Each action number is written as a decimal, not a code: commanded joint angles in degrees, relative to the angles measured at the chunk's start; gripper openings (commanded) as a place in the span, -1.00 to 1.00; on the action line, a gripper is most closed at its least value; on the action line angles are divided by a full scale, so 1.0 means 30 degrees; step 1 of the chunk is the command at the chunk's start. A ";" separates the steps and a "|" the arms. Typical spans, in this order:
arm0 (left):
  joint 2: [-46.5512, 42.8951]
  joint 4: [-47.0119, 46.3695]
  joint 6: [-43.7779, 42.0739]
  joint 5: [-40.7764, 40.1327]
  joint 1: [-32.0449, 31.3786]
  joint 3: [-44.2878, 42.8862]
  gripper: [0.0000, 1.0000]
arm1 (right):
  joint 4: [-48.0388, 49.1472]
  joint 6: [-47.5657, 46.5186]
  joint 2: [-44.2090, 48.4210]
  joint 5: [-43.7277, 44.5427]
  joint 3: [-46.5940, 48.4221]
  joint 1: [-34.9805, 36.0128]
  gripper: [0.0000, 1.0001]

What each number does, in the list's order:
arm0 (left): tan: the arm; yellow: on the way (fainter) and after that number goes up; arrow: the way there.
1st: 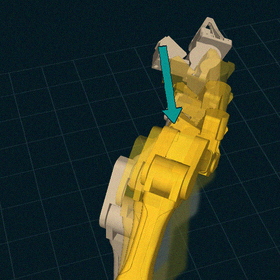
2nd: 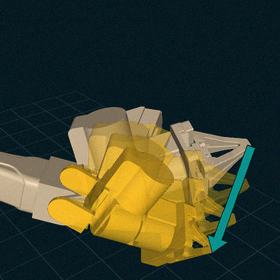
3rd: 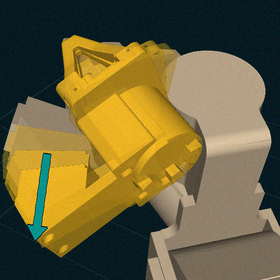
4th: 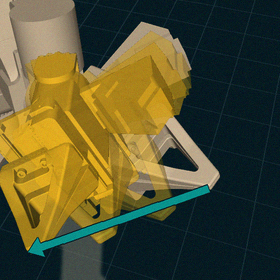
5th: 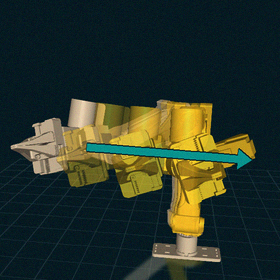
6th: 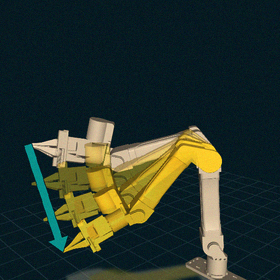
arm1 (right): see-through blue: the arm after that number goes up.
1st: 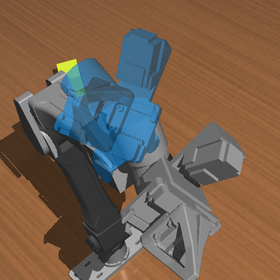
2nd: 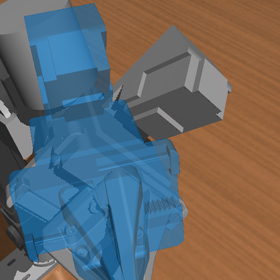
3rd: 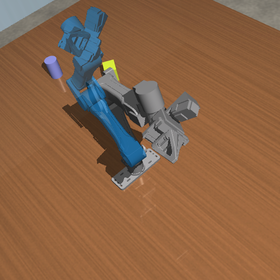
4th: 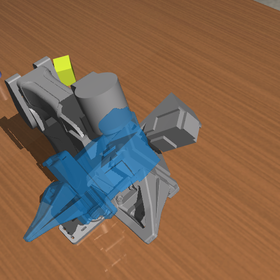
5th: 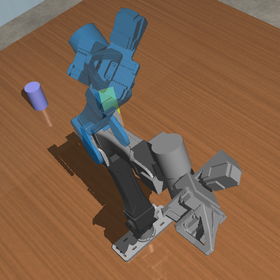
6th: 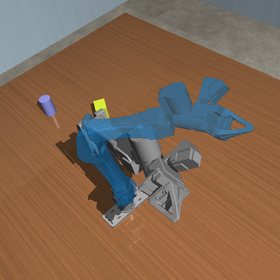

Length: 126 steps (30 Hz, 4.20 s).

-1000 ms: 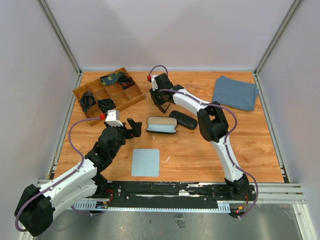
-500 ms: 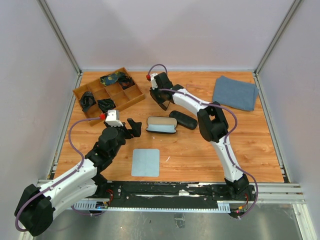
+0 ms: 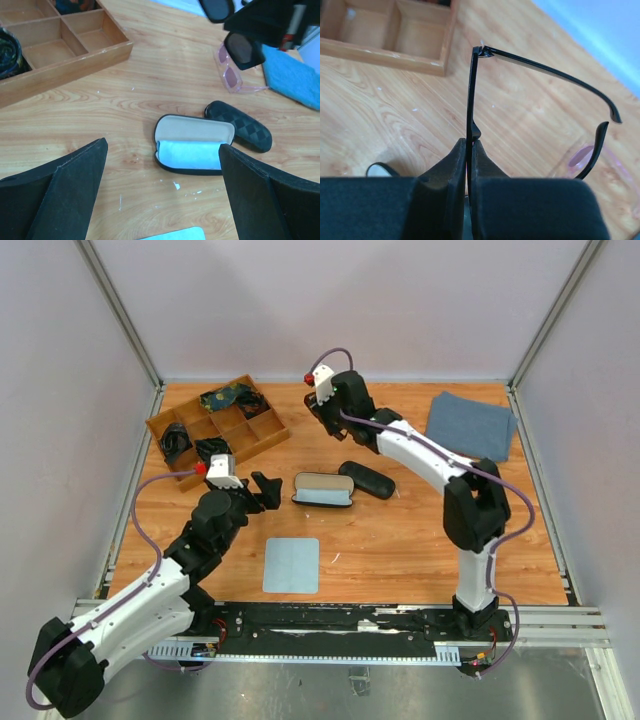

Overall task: Organize the sunglasses
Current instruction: Pick up the sunglasses from the center of the board, then fold the sunglasses.

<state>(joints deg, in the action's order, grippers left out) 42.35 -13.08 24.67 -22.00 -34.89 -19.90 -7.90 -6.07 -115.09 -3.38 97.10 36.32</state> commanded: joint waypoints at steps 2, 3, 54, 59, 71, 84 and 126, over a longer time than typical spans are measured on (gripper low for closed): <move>-0.0229 0.1479 -0.0107 -0.0073 0.0166 -0.1846 0.99 | 0.0800 -0.2289 0.3727 -0.2180 -0.2373 0.0404 -0.99; -0.0229 0.1777 -0.0132 -0.0075 0.0153 -0.2128 0.99 | 0.0354 -0.2589 0.4348 -0.2411 -0.2829 0.0423 -0.99; 0.8946 0.4982 -0.3782 0.5914 -0.0960 -1.2027 0.99 | -0.5427 -1.3624 1.7474 -0.8934 -1.5177 0.4161 -0.99; 1.1781 0.6429 -0.5437 0.6382 -0.1816 -1.4611 0.99 | -0.5871 -1.4003 1.7175 -0.9188 -1.5002 0.4364 -0.99; 1.6751 1.1628 -0.9074 0.8579 -0.3229 -1.9534 0.99 | -0.6757 -1.4472 1.7300 -0.9407 -1.4707 0.4887 -0.99; 1.7368 1.5121 -1.0909 0.9311 -0.3783 -2.0204 0.98 | -0.6673 -1.4023 1.7230 -0.8305 -1.4627 0.4931 -0.99; 1.7063 1.5680 -1.0082 0.8750 -0.4657 -2.2006 0.97 | -0.5968 -1.3418 1.7237 -0.6428 -1.4581 0.4903 -0.99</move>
<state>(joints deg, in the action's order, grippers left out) 94.41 34.72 -10.79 12.40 -48.05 -80.68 -27.62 -46.44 -63.96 -24.84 51.24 50.28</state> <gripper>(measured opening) 0.986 0.043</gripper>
